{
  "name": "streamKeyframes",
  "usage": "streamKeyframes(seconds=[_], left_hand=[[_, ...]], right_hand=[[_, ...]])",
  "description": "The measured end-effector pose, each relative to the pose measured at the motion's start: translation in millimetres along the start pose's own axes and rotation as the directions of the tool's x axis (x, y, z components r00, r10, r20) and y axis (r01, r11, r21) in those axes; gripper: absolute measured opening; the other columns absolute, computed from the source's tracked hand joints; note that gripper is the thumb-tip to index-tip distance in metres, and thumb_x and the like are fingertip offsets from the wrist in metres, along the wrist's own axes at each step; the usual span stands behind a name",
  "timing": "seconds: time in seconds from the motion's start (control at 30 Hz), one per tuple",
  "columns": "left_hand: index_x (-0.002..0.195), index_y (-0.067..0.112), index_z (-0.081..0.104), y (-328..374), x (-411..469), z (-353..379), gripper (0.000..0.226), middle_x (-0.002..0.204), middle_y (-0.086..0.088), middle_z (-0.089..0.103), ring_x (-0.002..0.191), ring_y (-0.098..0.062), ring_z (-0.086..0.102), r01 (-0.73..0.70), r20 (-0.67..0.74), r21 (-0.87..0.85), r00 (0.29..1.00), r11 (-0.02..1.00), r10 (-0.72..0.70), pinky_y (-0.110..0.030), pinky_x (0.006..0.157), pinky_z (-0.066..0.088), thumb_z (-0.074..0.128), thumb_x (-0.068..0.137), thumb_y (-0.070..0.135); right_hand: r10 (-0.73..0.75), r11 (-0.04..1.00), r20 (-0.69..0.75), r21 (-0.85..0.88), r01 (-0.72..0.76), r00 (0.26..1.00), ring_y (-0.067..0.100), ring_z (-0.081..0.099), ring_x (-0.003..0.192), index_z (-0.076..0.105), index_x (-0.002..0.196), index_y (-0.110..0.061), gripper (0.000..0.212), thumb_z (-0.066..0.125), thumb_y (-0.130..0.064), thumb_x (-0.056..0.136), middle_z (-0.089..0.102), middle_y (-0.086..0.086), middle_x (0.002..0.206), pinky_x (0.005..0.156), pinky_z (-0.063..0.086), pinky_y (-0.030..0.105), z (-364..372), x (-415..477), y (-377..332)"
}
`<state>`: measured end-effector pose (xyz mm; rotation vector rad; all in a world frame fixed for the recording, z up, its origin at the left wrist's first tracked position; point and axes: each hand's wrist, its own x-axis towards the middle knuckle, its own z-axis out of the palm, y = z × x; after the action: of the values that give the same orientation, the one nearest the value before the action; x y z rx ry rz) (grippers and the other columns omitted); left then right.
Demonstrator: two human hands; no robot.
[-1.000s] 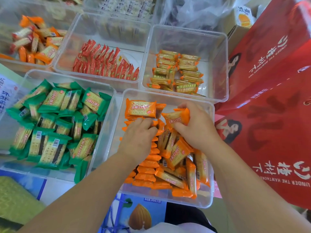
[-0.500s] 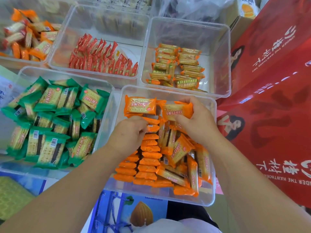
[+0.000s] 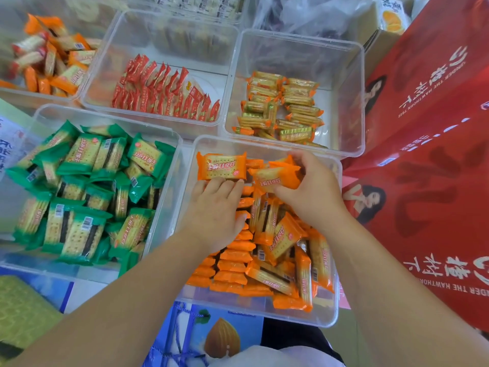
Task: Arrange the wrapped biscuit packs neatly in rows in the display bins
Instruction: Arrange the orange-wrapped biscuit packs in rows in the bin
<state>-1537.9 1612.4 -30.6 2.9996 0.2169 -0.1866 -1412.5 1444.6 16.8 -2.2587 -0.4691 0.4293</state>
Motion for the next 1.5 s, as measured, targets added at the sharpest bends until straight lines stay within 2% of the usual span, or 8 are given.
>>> streamKeyframes(seconds=[0.2, 0.53, 0.77, 0.9, 1.0, 1.13, 1.33, 1.5], left_hand=[[0.12, 0.024, 0.061, 4.0, -3.3, 6.6, 0.06, 0.116, 0.004, 0.056, 0.12, -0.024, 0.041, 0.073, 0.0, 0.007, 0.997, 0.997, -0.073, -0.045, 0.105, 0.028, 0.038, 0.084, 0.066], [0.153, 0.024, 0.032, 1.1, -23.3, 19.5, 0.073, 0.155, 0.005, 0.039, 0.151, -0.026, 0.014, 0.078, 0.079, -0.07, 0.994, 0.995, -0.072, -0.059, 0.119, 0.003, 0.037, 0.092, 0.064], [0.158, 0.024, 0.022, 5.3, -34.8, 23.1, 0.073, 0.163, 0.002, 0.027, 0.151, -0.025, 0.015, 0.11, 0.082, -0.142, 0.992, 0.984, -0.099, -0.055, 0.122, 0.005, 0.035, 0.096, 0.061], [0.155, 0.022, 0.03, 5.1, -35.8, 12.9, 0.072, 0.158, -0.002, 0.034, 0.144, -0.026, 0.028, 0.118, 0.072, -0.205, 0.992, 0.972, -0.105, -0.05, 0.122, 0.015, 0.046, 0.095, 0.057], [0.133, 0.012, 0.059, 3.0, -34.8, -0.8, 0.055, 0.128, -0.013, 0.056, 0.114, -0.035, 0.054, 0.092, -0.121, -0.291, 0.984, 0.952, -0.132, -0.052, 0.096, 0.047, 0.071, 0.086, 0.037], [0.109, 0.011, 0.066, -6.7, -21.6, -18.0, 0.036, 0.101, -0.013, 0.055, 0.087, -0.034, 0.054, 0.099, -0.42, -0.265, 0.884, 0.959, -0.207, -0.047, 0.069, 0.049, 0.08, 0.078, 0.022], [0.15, 0.019, 0.032, -23.5, 7.0, -33.3, 0.081, 0.14, -0.012, 0.045, 0.115, -0.034, 0.046, 0.333, -0.191, -0.056, 0.922, 0.941, -0.337, -0.046, 0.094, 0.042, 0.066, 0.085, 0.052], [0.122, 0.014, 0.061, -27.4, 8.6, -31.3, 0.051, 0.136, -0.01, 0.044, 0.121, -0.031, 0.042, 0.315, -0.149, -0.038, 0.937, 0.948, -0.317, -0.044, 0.097, 0.037, 0.07, 0.085, 0.048]], right_hand=[[-0.152, 0.977, 0.127, -0.132, 0.168, 0.98, 0.017, 0.059, 0.113, 0.054, 0.139, -0.026, 0.069, 0.083, -0.024, 0.076, 0.063, -0.006, 0.124, 0.093, 0.052, 0.041, 9.5, 12.3, -19.1], [-0.167, 0.935, 0.328, -0.245, 0.254, 0.93, 0.02, 0.06, 0.111, 0.054, 0.132, -0.022, 0.061, 0.082, -0.024, 0.078, 0.063, 0.0, 0.123, 0.089, 0.053, 0.04, 37.1, 37.5, -25.5], [-0.131, 0.755, 0.356, -0.569, 0.326, 0.925, 0.033, 0.043, 0.123, 0.048, 0.144, -0.038, 0.059, 0.07, -0.031, 0.09, 0.04, 0.004, 0.138, 0.096, 0.049, 0.049, 60.6, 37.6, -3.1], [-0.122, 0.825, 0.329, -0.491, 0.28, 0.937, 0.031, 0.047, 0.122, 0.039, 0.146, -0.034, 0.075, 0.073, -0.023, 0.08, 0.035, 0.002, 0.139, 0.084, 0.053, 0.043, 63.9, 31.1, 3.0], [-0.109, 0.915, 0.251, -0.353, 0.195, 0.962, 0.022, 0.054, 0.106, 0.047, 0.13, -0.027, 0.068, 0.081, -0.022, 0.071, 0.042, -0.004, 0.126, 0.072, 0.046, 0.032, 56.3, 29.3, 8.9], [-0.161, 0.943, 0.18, -0.262, 0.205, 0.97, 0.016, 0.055, 0.103, 0.062, 0.119, -0.027, 0.049, 0.083, -0.019, 0.075, 0.045, -0.007, 0.123, 0.081, 0.047, 0.028, 51.2, 21.3, 16.3], [-0.202, 0.924, 0.167, -0.295, 0.245, 0.965, 0.021, 0.053, 0.11, 0.066, 0.132, -0.026, 0.048, 0.078, -0.025, 0.086, 0.051, -0.002, 0.122, 0.09, 0.049, 0.036, 54.5, 13.1, 15.3], [-0.142, 0.865, 0.33, -0.417, 0.279, 0.933, 0.025, 0.034, 0.129, 0.047, 0.147, -0.038, 0.058, 0.059, -0.055, 0.093, 0.041, -0.001, 0.136, 0.105, 0.041, 0.044, 60.3, 9.2, 9.9]])
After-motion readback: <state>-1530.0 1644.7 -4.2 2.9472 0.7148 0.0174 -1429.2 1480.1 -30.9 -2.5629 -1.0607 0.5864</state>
